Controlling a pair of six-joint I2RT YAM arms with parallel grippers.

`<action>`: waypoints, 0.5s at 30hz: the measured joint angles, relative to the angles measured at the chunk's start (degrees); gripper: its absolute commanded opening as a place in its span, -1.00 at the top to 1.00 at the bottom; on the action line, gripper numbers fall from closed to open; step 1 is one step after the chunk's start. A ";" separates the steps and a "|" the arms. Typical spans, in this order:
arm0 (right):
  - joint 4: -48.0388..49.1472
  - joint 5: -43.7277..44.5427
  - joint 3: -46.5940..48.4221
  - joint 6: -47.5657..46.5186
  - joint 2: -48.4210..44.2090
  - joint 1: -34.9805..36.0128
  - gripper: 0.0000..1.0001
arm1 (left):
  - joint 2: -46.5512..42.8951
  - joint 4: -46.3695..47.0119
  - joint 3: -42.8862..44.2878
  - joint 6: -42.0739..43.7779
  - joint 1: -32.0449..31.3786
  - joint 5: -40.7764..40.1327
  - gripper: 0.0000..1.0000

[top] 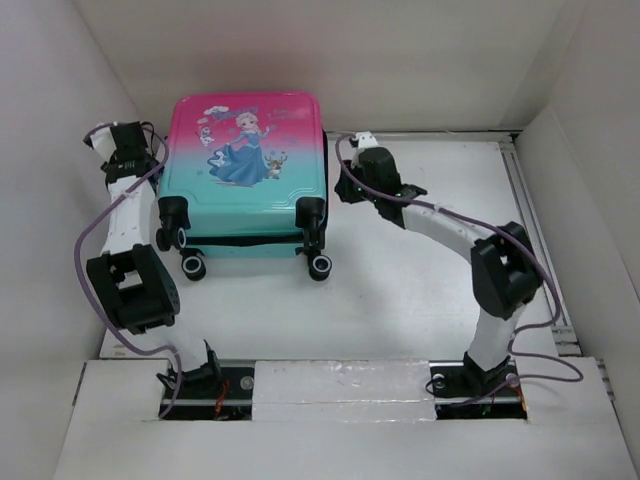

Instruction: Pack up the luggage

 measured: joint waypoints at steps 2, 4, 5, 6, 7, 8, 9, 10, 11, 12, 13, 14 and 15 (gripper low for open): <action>-0.28 -0.81 0.04 0.39 3.65 0.20 0.42 | 0.66 0.46 -3.19 -0.28 0.87 0.13 0.22; -0.68 -1.53 0.09 0.68 6.84 0.50 0.42 | 0.59 2.67 -6.10 -0.74 2.21 0.48 0.22; -0.87 -1.90 0.35 0.79 8.11 0.57 0.40 | 0.44 3.82 -7.58 -0.85 2.71 0.76 0.22; -1.16 -2.23 0.87 0.87 9.31 0.59 0.40 | 0.44 4.96 -9.07 -1.14 2.99 1.14 0.22; -1.64 -2.49 1.84 0.92 10.43 0.66 0.40 | 0.44 6.19 -10.69 -1.49 3.17 1.44 0.22; -1.90 -2.80 2.99 1.01 11.37 0.70 0.40 | 0.35 8.02 -12.76 -2.25 3.28 1.81 0.22; -2.36 -2.60 4.35 0.98 12.07 0.79 0.40 | 0.17 9.55 -14.86 -2.95 3.30 1.97 0.22; -3.04 -2.23 5.55 0.90 12.46 0.79 0.38 | -0.13 11.52 -17.20 -3.61 3.30 2.10 0.22; -3.52 -1.99 6.43 0.90 12.74 0.42 0.38 | -0.76 13.40 -19.76 -4.81 3.21 2.27 0.22; -4.11 -1.88 7.37 0.85 12.98 -0.07 0.38 | -1.53 15.15 -22.03 -5.81 3.04 2.49 0.25; -4.74 -1.90 8.37 0.85 13.25 -0.61 0.35 | -2.64 17.18 -24.48 -6.95 2.67 2.71 0.28; -5.40 -1.81 9.29 0.74 13.62 -1.20 0.35 | -4.26 19.76 -27.50 -8.11 1.88 2.84 0.28; -5.66 -1.49 9.84 0.72 14.03 -1.86 0.35 | -5.86 21.70 -30.01 -9.20 0.74 2.64 0.28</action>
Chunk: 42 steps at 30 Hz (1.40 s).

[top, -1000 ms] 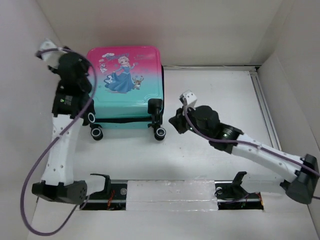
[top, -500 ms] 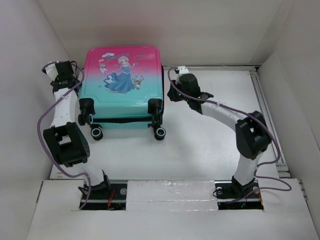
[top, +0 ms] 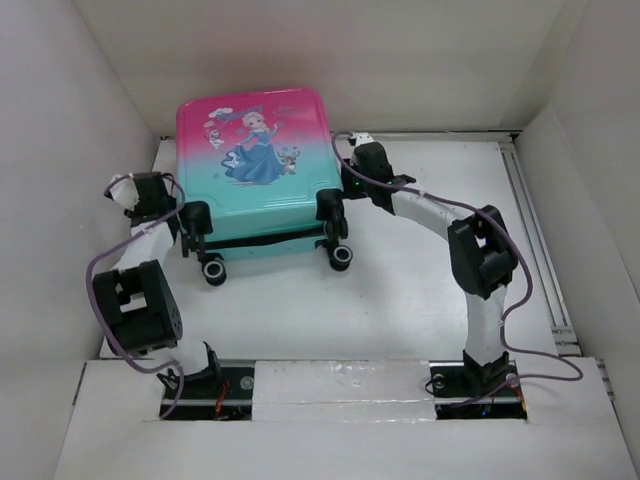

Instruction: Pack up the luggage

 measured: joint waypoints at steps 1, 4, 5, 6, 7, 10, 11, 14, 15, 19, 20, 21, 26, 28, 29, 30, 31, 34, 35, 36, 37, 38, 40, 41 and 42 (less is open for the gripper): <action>0.15 0.46 0.15 -0.04 0.13 -0.76 0.35 | -1.92 2.03 -2.82 -1.11 -1.53 -0.74 0.28; 1.84 2.62 -2.10 -1.07 -1.22 -3.91 0.35 | -7.37 6.54 -10.12 -4.13 -8.22 -4.94 0.28; 3.61 3.32 -4.85 -1.27 -2.91 -5.46 0.35 | -9.01 7.50 -12.04 -5.07 -11.17 -6.86 0.28; 4.13 3.93 -7.69 -1.53 -4.92 -6.88 0.35 | -10.40 8.59 -13.90 -6.05 -14.43 -8.24 0.28; 4.02 4.46 -10.99 -1.95 -7.43 -8.46 0.32 | -11.80 9.64 -15.74 -7.23 -18.29 -9.64 0.28; 3.63 6.25 -15.89 -3.30 -12.48 -15.17 0.19 | -15.30 10.19 -19.41 -10.32 -31.15 -14.71 0.28; 2.91 6.67 -15.98 -4.15 -12.87 -17.55 0.19 | -16.17 10.14 -19.98 -11.04 -35.54 -16.52 0.28; -0.57 5.46 -11.19 -6.14 -10.27 -24.17 0.19 | -18.86 8.07 -21.14 -13.70 -48.98 -20.02 0.25; -2.08 4.85 -7.80 -6.71 -8.20 -25.79 0.19 | -19.54 6.23 -21.14 -14.36 -53.05 -20.76 0.22; -6.21 0.85 5.14 -7.41 -1.86 -27.58 0.07 | -22.60 -3.82 -21.14 -16.52 -64.06 -22.49 -0.18; -7.04 -0.11 7.15 -7.52 -1.79 -27.41 0.04 | -24.72 -6.51 -21.14 -16.79 -65.44 -22.95 -0.26; -7.82 -1.22 8.85 -7.50 -2.19 -27.36 0.01 | -27.65 -8.15 -21.14 -16.72 -66.05 -23.47 -0.47; -8.09 -7.06 10.75 -5.57 -10.93 -26.36 -0.21 | -43.21 0.76 -20.79 -12.41 -64.06 -28.70 -0.74; -5.99 -7.50 5.40 -4.57 -18.99 -25.07 -0.24 | -43.54 4.22 -17.70 -10.73 -59.08 -29.24 -0.66; -5.33 -7.48 2.16 -4.20 -23.41 -24.35 -0.24 | -41.62 5.97 -15.30 -9.75 -55.41 -27.56 -0.66; -3.82 -7.48 -1.51 -3.74 -27.80 -23.82 -0.24 | -38.91 7.45 -12.41 -8.83 -51.56 -25.49 -0.66; -2.38 -7.41 -5.22 -3.08 -32.04 -23.45 -0.17 | -35.32 9.05 -9.31 -8.09 -47.28 -23.04 -0.63; 2.97 -6.99 -17.75 -1.27 -42.07 -22.95 0.52 | -24.30 12.68 0.00 -6.84 -36.13 -14.64 -0.52; 4.04 -6.58 -22.45 -0.26 -44.98 -22.77 0.67 | -19.74 13.33 3.13 -6.73 -32.54 -11.67 -0.50; 4.87 -6.12 -26.91 0.79 -47.10 -22.62 0.89 | -15.54 13.64 6.05 -6.58 -29.42 -9.16 -0.50; 5.14 -5.55 -30.93 1.79 -48.74 -22.23 0.97 | -11.43 13.11 9.11 -6.47 -26.53 -6.73 -0.47; 5.01 -5.35 -34.27 2.82 -49.86 -21.81 0.97 | -6.93 12.68 12.41 -6.14 -23.76 -4.66 -0.45; 4.63 -5.05 -39.06 4.44 -51.30 -20.46 1.00 | 1.53 10.69 19.78 -5.31 -19.45 0.17 -0.41; 4.70 -4.87 -41.18 5.07 -52.30 -19.65 1.00 | 6.05 8.26 24.55 -4.72 -17.49 2.84 -0.41; 4.66 -4.57 -43.19 5.53 -53.62 -18.84 1.00 | 10.95 6.29 29.73 -3.98 -15.80 5.29 -0.41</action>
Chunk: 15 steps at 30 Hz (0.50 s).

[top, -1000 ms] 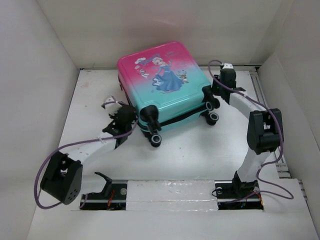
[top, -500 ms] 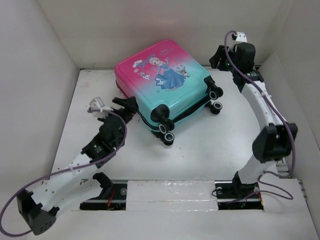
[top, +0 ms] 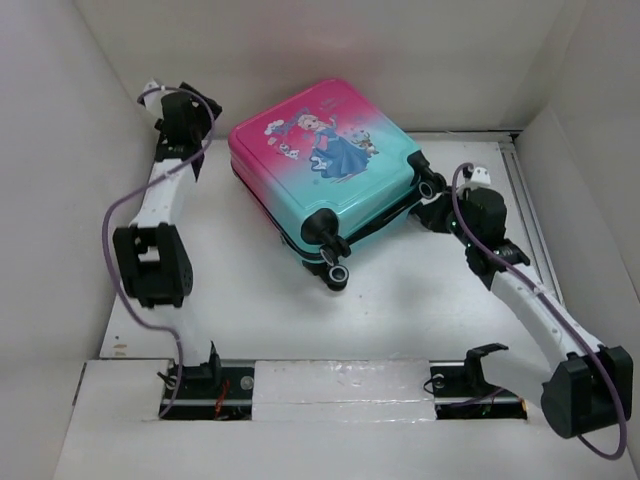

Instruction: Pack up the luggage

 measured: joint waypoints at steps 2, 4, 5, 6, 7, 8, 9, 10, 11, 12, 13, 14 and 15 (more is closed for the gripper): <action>0.46 1.11 -3.72 0.90 -2.82 1.44 1.00 | 8.76 -3.63 10.01 1.60 2.56 4.55 -0.39; 0.83 1.77 -6.16 1.51 -3.85 2.36 1.00 | 16.04 -5.92 17.35 2.78 4.00 8.04 -0.39; 1.40 1.88 -6.88 1.81 -3.37 2.51 0.97 | 18.69 -6.58 19.32 3.06 4.42 9.99 -0.39; 2.01 1.95 -7.32 2.05 -2.05 2.54 0.95 | 20.74 -7.19 20.31 3.30 4.66 11.85 -0.39; 2.60 1.97 -7.37 2.25 -0.24 2.71 0.95 | 22.36 -7.61 20.70 3.37 4.74 13.60 -0.36; 3.28 1.95 -7.28 2.27 1.75 2.86 0.95 | 24.00 -7.87 21.09 3.34 4.76 15.72 -0.36; 3.85 1.77 -7.04 2.38 4.04 2.89 1.00 | 25.64 -8.11 21.68 3.32 4.74 17.92 -0.36; 4.57 1.53 -6.73 2.38 6.43 2.93 1.00 | 27.30 -8.22 22.34 3.32 4.68 19.98 -0.36; 5.44 1.07 -6.23 2.45 8.79 2.99 1.00 | 28.79 -8.24 22.99 3.30 4.48 21.88 -0.36; 6.16 0.63 -5.60 2.45 10.99 3.06 1.00 | 30.05 -8.20 23.61 3.28 4.35 23.52 -0.36; 6.67 0.24 -4.79 2.45 12.87 3.15 1.00 | 31.01 -8.04 24.02 2.95 4.07 24.61 -0.36; 7.30 -0.02 -3.85 2.45 14.62 3.21 1.00 | 31.85 -7.54 24.55 2.82 4.00 25.42 -0.36; 7.80 -0.31 -2.64 2.43 16.31 3.26 1.00 | 32.39 -7.30 25.09 2.75 4.00 26.56 -0.36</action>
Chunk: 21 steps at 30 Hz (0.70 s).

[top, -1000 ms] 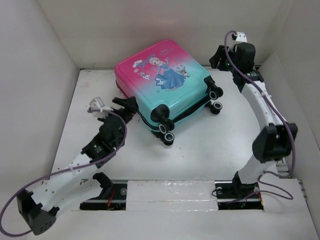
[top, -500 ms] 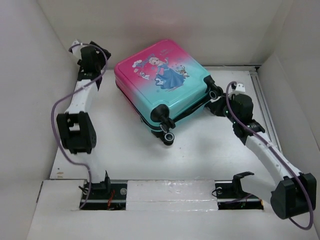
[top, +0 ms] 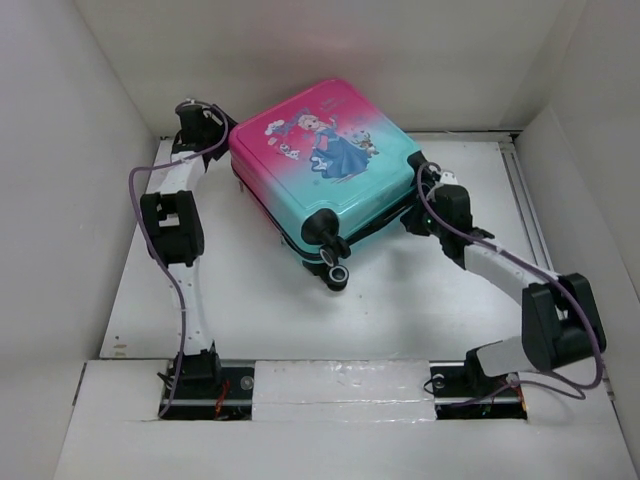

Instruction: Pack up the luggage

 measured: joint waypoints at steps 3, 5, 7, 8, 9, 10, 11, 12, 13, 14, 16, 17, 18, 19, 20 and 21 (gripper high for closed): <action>1.77 -0.31 4.44 -0.11 4.94 0.28 1.00 | 0.26 1.42 0.35 -0.15 -0.07 2.67 -0.34; 1.64 -0.35 6.05 -0.28 6.60 0.31 1.00 | -0.24 5.99 -1.53 -0.48 -0.15 3.87 -0.34; 1.62 0.48 7.19 -0.63 7.63 0.24 1.00 | -2.89 11.74 -8.39 -2.49 0.00 3.56 -0.34; 1.57 1.36 7.93 -0.90 8.33 0.15 1.00 | -5.27 15.10 -13.73 -4.09 0.22 3.26 -0.31; 1.60 2.21 8.63 -1.16 9.03 -0.04 1.00 | -8.85 19.54 -20.63 -6.29 0.46 2.21 -0.31; 1.64 3.10 9.51 -1.42 9.84 -0.50 1.00 | -12.76 23.02 -27.76 -8.20 0.70 1.18 -0.31; 1.55 3.76 10.69 -1.73 10.86 -0.98 0.98 | -16.83 25.79 -34.47 -9.55 0.79 0.13 -0.31; 1.44 4.31 12.15 -2.05 12.20 -1.46 0.96 | -20.74 28.63 -40.65 -10.54 0.68 -0.90 -0.31; 1.33 4.81 13.75 -2.64 13.66 -1.97 0.96 | -24.46 30.58 -46.21 -11.39 0.15 -2.19 -0.31; 0.76 5.05 15.80 -3.34 15.12 -2.45 0.96 | -27.63 31.98 -50.60 -12.07 -0.85 -4.11 -0.31; -1.33 5.49 20.63 -5.09 18.58 -3.50 0.94 | -33.03 35.39 -58.34 -13.07 -4.44 -9.20 -0.31; -2.36 5.88 23.06 -6.21 20.28 -3.98 0.94 | -35.71 36.70 -62.01 -13.66 -7.06 -12.70 -0.31; -3.96 6.56 25.86 -7.43 21.99 -4.55 0.91 | -38.27 37.75 -65.33 -14.03 -9.90 -16.11 -0.31; -6.29 6.69 28.98 -9.51 23.63 -5.27 0.88 | -40.52 38.62 -68.04 -14.38 -12.72 -19.52 -0.31; -8.85 6.71 32.48 -11.47 25.53 -6.56 0.88 | -43.50 39.19 -71.23 -14.84 -16.04 -24.24 -0.31; -11.45 6.60 36.57 -12.92 27.89 -7.74 0.88 | -46.38 39.12 -73.83 -15.04 -19.08 -28.26 -0.31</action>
